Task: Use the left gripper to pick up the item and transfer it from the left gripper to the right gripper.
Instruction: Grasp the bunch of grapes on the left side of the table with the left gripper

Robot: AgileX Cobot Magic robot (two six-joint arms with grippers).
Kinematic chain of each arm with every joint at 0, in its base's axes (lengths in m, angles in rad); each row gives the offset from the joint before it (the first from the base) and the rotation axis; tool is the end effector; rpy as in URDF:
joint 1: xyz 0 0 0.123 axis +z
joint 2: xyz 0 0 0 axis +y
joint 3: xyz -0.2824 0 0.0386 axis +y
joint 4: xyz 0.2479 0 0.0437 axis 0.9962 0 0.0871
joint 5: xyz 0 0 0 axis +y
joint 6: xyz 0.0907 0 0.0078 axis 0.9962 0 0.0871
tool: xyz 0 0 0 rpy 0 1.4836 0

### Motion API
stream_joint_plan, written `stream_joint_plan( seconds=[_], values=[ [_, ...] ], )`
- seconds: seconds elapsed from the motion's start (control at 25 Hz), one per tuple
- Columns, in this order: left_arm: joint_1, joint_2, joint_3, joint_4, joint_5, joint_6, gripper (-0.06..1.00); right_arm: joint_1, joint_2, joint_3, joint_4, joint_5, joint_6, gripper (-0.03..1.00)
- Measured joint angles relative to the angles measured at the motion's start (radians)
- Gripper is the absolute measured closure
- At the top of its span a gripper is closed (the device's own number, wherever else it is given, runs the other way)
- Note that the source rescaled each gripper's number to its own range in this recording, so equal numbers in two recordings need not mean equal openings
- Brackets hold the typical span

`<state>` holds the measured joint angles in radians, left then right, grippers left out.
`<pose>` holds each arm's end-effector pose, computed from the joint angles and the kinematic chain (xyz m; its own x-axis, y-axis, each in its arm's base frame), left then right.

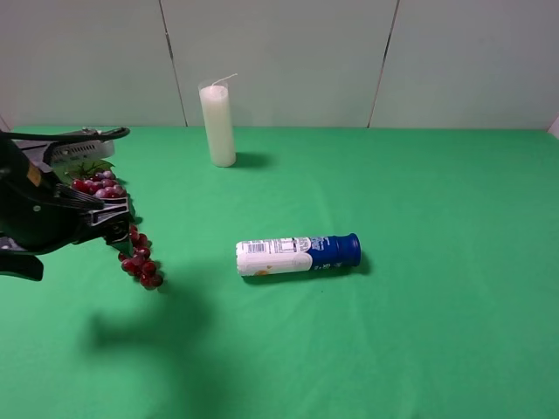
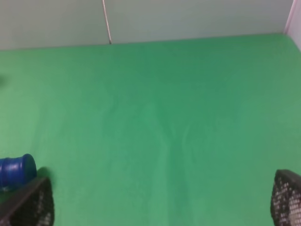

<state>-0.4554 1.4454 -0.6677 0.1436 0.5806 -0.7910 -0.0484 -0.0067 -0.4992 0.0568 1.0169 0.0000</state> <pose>0.2163 -0.0980 0.1786 -0.9306 -0.2342 -0.2814 -0.2056 0.9703 -0.1276 -0.0039 0.0046 0.2806 -0.4098 0.0497 -0.9108 0.0166 0.9988 0.0471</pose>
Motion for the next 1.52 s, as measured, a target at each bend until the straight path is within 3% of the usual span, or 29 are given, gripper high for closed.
stream_joint_plan(
  seconds=[0.6,1.28,1.52],
  values=[
    [-0.026,0.324,-0.141,0.002,-0.165,-0.073,-0.03,0.000,0.000,0.000,0.000,0.000,0.000,-0.03],
    [-0.026,0.419,-0.172,0.002,-0.170,-0.074,-0.03,0.000,0.000,0.000,0.000,0.000,0.000,-0.03],
    [-0.026,0.423,-0.175,0.002,-0.178,-0.074,0.07,0.000,0.000,0.000,0.000,0.000,0.000,-0.03]
  ],
)
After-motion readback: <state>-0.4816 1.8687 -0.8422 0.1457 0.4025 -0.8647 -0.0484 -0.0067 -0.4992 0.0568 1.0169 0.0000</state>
